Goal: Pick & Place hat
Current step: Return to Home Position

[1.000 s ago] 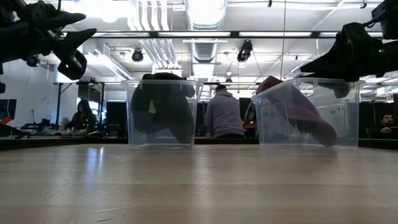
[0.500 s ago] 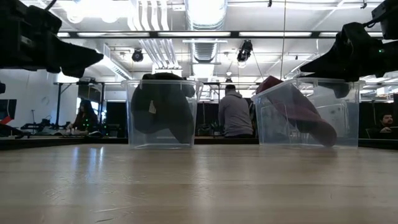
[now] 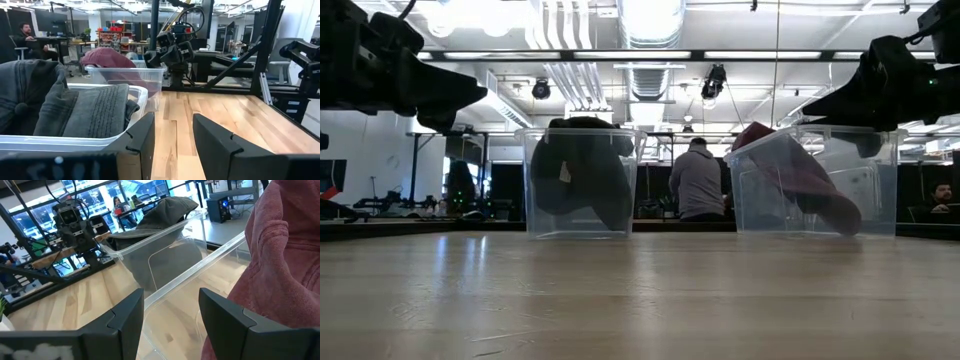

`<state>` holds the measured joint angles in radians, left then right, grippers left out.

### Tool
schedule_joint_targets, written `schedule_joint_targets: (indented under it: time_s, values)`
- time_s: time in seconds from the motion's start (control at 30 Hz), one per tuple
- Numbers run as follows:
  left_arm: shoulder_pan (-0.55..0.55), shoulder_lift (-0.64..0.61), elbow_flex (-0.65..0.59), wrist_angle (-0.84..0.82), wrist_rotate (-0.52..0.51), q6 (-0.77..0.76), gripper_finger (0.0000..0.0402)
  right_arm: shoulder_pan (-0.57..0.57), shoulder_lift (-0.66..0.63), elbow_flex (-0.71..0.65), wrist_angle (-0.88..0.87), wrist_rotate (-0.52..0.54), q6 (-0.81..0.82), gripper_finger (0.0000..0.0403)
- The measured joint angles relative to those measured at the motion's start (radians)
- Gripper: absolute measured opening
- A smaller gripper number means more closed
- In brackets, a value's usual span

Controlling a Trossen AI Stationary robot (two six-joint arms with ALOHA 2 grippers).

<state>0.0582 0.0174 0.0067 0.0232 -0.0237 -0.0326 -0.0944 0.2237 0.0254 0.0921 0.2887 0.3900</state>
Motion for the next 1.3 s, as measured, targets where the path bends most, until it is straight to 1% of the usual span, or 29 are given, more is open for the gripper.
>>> schedule_joint_targets:
  time_s: [0.47, 0.53, 0.6, 0.63, 0.73, 0.87, 0.93, 1.03, 1.13, 1.2, 1.3]
  values:
    - [0.0, 0.0, 0.0, 0.001, -0.001, -0.002, 0.0128, 0.0, 0.0, 0.0, 0.001, -0.001, 0.001, 0.0185]
    - [0.0, 0.0, 0.0, 0.001, -0.001, -0.002, 0.0128, 0.0, -0.001, 0.0, 0.01, -0.01, 0.046, 0.0185]
    - [0.0, 0.0, 0.0, 0.001, -0.001, -0.002, 0.0128, 0.001, -0.013, -0.002, 0.027, -0.059, 0.061, 0.0185]
    - [0.0, 0.0, 0.0, 0.001, -0.001, -0.002, 0.0128, 0.008, -0.025, -0.003, 0.04, -0.106, 0.04, 0.0185]
    - [0.0, 0.0, 0.0, 0.001, -0.001, -0.002, 0.0128, 0.035, -0.084, -0.003, 0.079, -0.27, -0.104, 0.0185]
    - [0.0, 0.0, 0.0, 0.001, -0.001, -0.002, 0.0128, 0.05, -0.169, -0.003, 0.061, -0.418, -0.248, 0.0185]
    - [0.0, 0.0, 0.0, 0.001, -0.001, -0.002, 0.0128, 0.05, -0.195, -0.002, 0.067, -0.449, -0.271, 0.0185]
    - [0.0, 0.0, 0.0, 0.001, -0.001, -0.002, 0.0128, 0.05, -0.224, -0.002, 0.068, -0.455, -0.282, 0.0185]
    - [0.0, 0.0, 0.0, 0.001, -0.001, -0.002, 0.0128, 0.057, -0.224, -0.002, 0.083, -0.456, -0.284, 0.0185]
    - [0.0, 0.0, 0.0, 0.001, -0.001, -0.002, 0.0128, 0.071, -0.221, -0.001, 0.053, -0.467, -0.26, 0.0185]
    - [0.0, 0.0, 0.0, 0.001, -0.001, -0.002, 0.0128, 0.102, -0.222, -0.001, -0.045, -0.512, -0.209, 0.0185]
